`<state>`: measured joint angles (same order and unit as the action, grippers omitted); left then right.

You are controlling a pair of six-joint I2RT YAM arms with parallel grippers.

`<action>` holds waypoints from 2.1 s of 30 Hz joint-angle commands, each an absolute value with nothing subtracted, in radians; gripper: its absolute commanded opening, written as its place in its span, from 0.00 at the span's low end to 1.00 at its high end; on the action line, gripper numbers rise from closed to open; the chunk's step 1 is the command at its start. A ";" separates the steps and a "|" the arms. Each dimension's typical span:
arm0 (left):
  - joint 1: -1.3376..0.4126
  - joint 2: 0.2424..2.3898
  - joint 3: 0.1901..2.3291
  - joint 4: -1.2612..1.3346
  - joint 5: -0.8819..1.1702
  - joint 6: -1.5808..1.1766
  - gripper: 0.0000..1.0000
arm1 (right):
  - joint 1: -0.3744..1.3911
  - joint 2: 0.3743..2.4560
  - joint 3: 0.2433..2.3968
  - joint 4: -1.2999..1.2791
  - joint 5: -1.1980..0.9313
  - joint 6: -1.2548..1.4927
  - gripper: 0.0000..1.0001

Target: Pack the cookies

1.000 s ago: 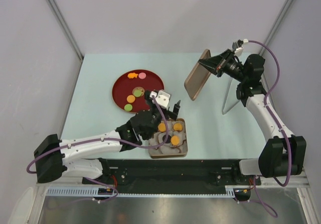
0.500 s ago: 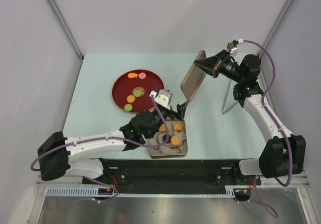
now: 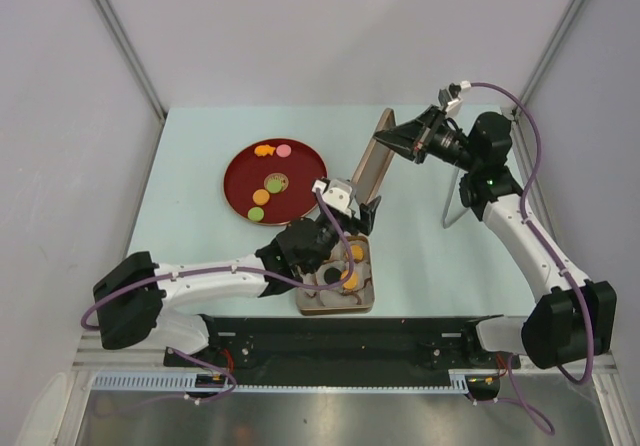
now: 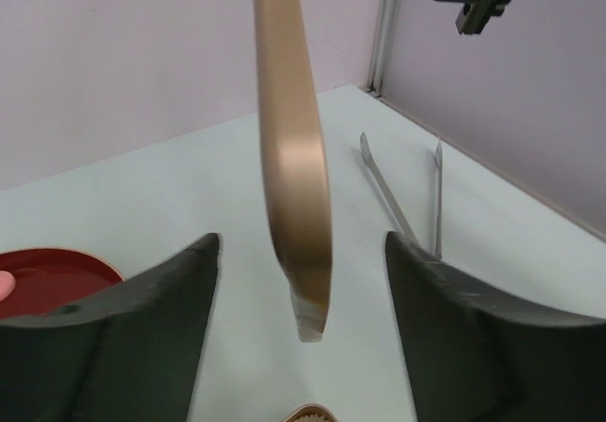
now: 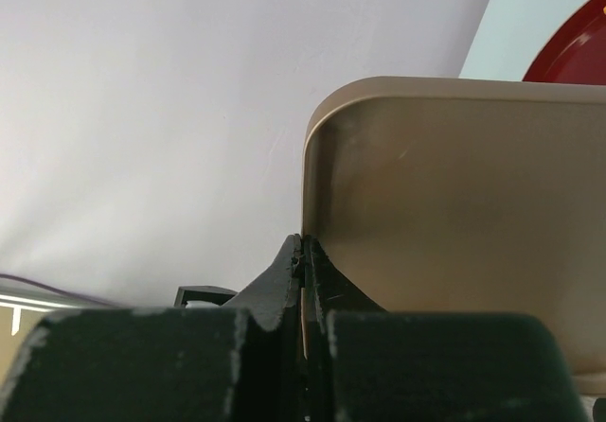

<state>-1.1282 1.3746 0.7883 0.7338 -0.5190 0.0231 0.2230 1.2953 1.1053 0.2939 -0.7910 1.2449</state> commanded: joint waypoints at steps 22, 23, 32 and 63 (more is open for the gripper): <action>-1.129 1.319 0.801 0.819 -0.558 0.136 0.00 | 0.193 1.220 1.117 0.224 -0.808 1.174 0.55; -1.129 1.312 0.801 0.816 -0.564 0.143 0.00 | 0.181 1.213 1.117 0.212 -0.811 1.167 0.59; -1.132 1.308 0.828 0.819 -0.638 0.447 0.00 | 0.094 1.140 1.117 -0.219 -0.713 0.907 0.84; -1.281 1.606 0.871 1.177 -0.742 1.315 0.01 | 0.136 1.180 1.201 -0.275 -0.615 0.854 0.78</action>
<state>-1.2461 1.5734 0.8532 1.1477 -0.7712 1.2846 0.1055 1.1526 1.1622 -0.4271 -0.5617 0.7742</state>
